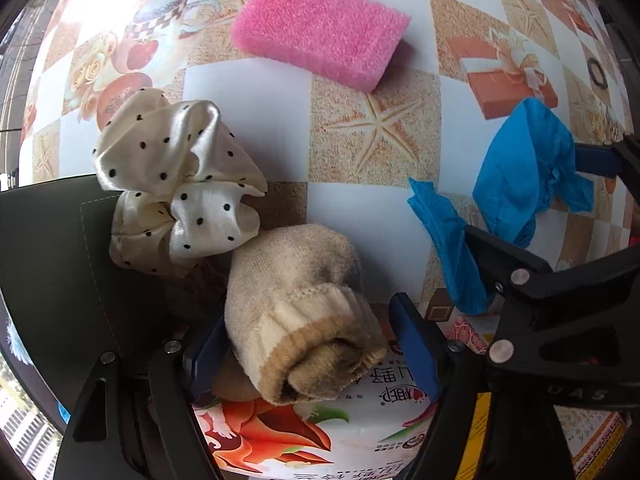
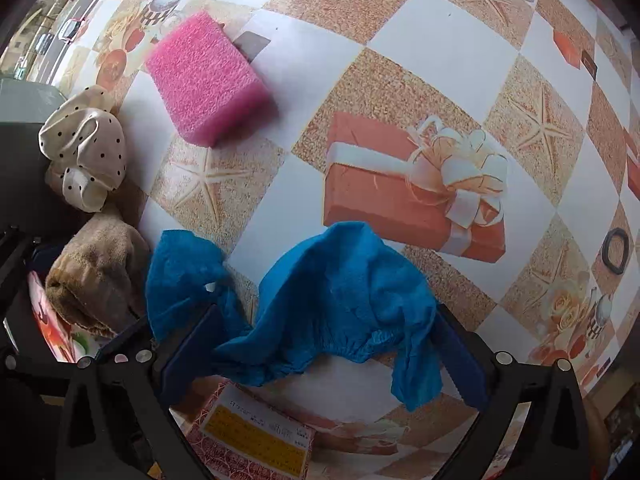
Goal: Organize soft objects
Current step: 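Reach the left tool to the beige sock while the right tool reaches the blue glove, then close the left tool on the beige sock while the right tool grasps the blue glove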
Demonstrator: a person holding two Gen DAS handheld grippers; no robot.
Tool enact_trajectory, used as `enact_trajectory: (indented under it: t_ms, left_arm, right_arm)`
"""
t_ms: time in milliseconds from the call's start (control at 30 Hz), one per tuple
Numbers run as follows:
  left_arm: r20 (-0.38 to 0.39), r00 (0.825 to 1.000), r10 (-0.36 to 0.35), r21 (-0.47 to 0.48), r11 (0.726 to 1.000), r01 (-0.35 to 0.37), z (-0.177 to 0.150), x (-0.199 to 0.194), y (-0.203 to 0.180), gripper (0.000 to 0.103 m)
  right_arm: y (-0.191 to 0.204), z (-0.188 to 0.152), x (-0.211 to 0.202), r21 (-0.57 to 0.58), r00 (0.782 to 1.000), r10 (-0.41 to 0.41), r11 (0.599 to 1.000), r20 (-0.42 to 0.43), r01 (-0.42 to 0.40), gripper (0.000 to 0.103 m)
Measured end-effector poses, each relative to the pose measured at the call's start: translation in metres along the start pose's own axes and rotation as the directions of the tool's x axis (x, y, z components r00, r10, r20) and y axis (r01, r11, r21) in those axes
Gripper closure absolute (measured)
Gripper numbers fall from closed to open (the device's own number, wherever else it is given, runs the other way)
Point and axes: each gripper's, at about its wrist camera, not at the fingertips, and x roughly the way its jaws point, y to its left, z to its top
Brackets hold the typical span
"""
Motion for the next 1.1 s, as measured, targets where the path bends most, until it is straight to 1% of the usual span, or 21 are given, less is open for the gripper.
enact_trajectory:
  t_ms: [67, 100, 133, 167, 200, 233, 267, 333, 367, 433, 500, 567, 633, 733, 833, 867, 900, 933, 967, 1000, 1100]
  left_arm:
    - [0.003, 1.000, 0.007, 0.005, 1.000, -0.007, -0.002, 0.001, -0.003, 0.026]
    - [0.013, 1.000, 0.006, 0.006, 1.000, -0.006, -0.003, 0.001, -0.002, 0.038]
    - [0.019, 1.000, 0.007, 0.006, 1.000, -0.007, -0.003, 0.000, -0.004, 0.046]
    - [0.019, 1.000, 0.006, 0.009, 1.000, -0.007, -0.002, -0.001, -0.005, 0.057]
    - [0.027, 1.000, 0.001, 0.011, 1.000, -0.001, -0.002, -0.002, -0.004, 0.063]
    - [0.039, 0.999, -0.008, 0.012, 1.000, 0.008, -0.001, -0.004, -0.003, 0.069]
    - [0.052, 0.998, -0.025, 0.012, 1.000, 0.025, -0.001, -0.007, -0.002, 0.079]
    - [0.102, 0.991, -0.081, -0.001, 0.997, 0.082, -0.002, -0.020, 0.001, 0.080]
    - [0.132, 0.987, -0.091, 0.006, 0.996, 0.091, -0.004, -0.028, 0.001, 0.080]
    - [0.186, 0.979, -0.083, 0.032, 0.996, 0.078, -0.006, -0.044, -0.005, 0.080]
    - [0.235, 0.969, -0.078, 0.062, 0.996, 0.065, -0.010, -0.060, -0.011, 0.080]
    - [0.273, 0.959, -0.076, 0.088, 0.995, 0.053, -0.012, -0.074, -0.015, 0.080]
    - [0.297, 0.952, -0.077, 0.109, 0.993, 0.047, -0.010, -0.087, -0.016, 0.080]
    - [0.307, 0.948, -0.082, 0.117, 0.992, 0.047, -0.012, -0.094, -0.023, 0.080]
    - [0.308, 0.948, -0.084, 0.124, 0.991, 0.048, -0.013, -0.096, -0.028, 0.080]
    - [0.305, 0.948, -0.086, 0.129, 0.990, 0.049, -0.014, -0.097, -0.026, 0.080]
    - [0.303, 0.949, -0.088, 0.133, 0.990, 0.049, -0.014, -0.098, -0.023, 0.080]
    - [0.303, 0.949, -0.090, 0.136, 0.989, 0.051, -0.016, -0.099, -0.020, 0.080]
    - [0.303, 0.948, -0.093, 0.139, 0.989, 0.052, -0.019, -0.100, -0.019, 0.080]
    - [0.303, 0.948, -0.094, 0.140, 0.989, 0.054, -0.020, -0.100, -0.020, 0.080]
    - [0.303, 0.948, -0.099, 0.138, 0.989, 0.059, -0.023, -0.100, -0.018, 0.079]
  right_arm:
    - [-0.001, -0.005, -0.001, -0.012, 1.000, -0.014, 1.000, 0.015, 0.015, 0.004]
    - [-0.002, -0.007, -0.003, -0.013, 1.000, -0.017, 1.000, 0.025, 0.017, 0.007]
    - [-0.005, -0.011, -0.007, -0.016, 0.999, -0.028, 0.999, 0.038, 0.028, 0.017]
    - [-0.008, -0.014, -0.010, -0.020, 0.998, -0.043, 0.999, 0.050, 0.044, 0.030]
    - [-0.011, -0.018, -0.013, -0.024, 0.996, -0.057, 0.998, 0.062, 0.058, 0.036]
    - [-0.016, -0.022, -0.016, -0.022, 0.995, -0.059, 0.998, 0.076, 0.061, 0.047]
    - [-0.022, -0.025, -0.018, -0.011, 0.995, -0.048, 0.999, 0.088, 0.049, 0.056]
    - [-0.042, -0.033, -0.023, 0.046, 0.994, -0.003, 0.999, 0.105, -0.002, 0.064]
    - [-0.052, -0.037, -0.026, 0.087, 0.992, 0.032, 0.995, 0.121, -0.043, 0.064]
    - [-0.073, -0.047, -0.033, 0.168, 0.981, 0.099, 0.978, 0.165, -0.127, 0.064]
    - [-0.090, -0.059, -0.039, 0.239, 0.971, 0.139, 0.953, 0.195, -0.184, 0.068]
    - [-0.107, -0.072, -0.045, 0.299, 0.959, 0.172, 0.924, 0.226, -0.237, 0.068]
    - [-0.117, -0.085, -0.049, 0.341, 0.951, 0.185, 0.902, 0.248, -0.264, 0.068]
    - [-0.127, -0.100, -0.051, 0.373, 0.950, 0.180, 0.888, 0.254, -0.268, 0.068]
    - [-0.136, -0.102, -0.055, 0.405, 0.956, 0.152, 0.880, 0.249, -0.246, 0.068]
    - [-0.143, -0.108, -0.055, 0.428, 0.954, 0.159, 0.866, 0.255, -0.259, 0.059]
    - [-0.146, -0.113, -0.052, 0.453, 0.948, 0.185, 0.844, 0.259, -0.288, 0.046]
    - [-0.147, -0.114, -0.049, 0.483, 0.945, 0.203, 0.820, 0.257, -0.307, 0.016]
    - [-0.146, -0.117, -0.049, 0.503, 0.943, 0.199, 0.806, 0.267, -0.313, 0.010]
    - [-0.146, -0.121, -0.052, 0.500, 0.939, 0.190, 0.806, 0.287, -0.317, 0.010]
    - [-0.136, -0.123, -0.057, 0.463, 0.943, 0.166, 0.838, 0.288, -0.289, 0.010]
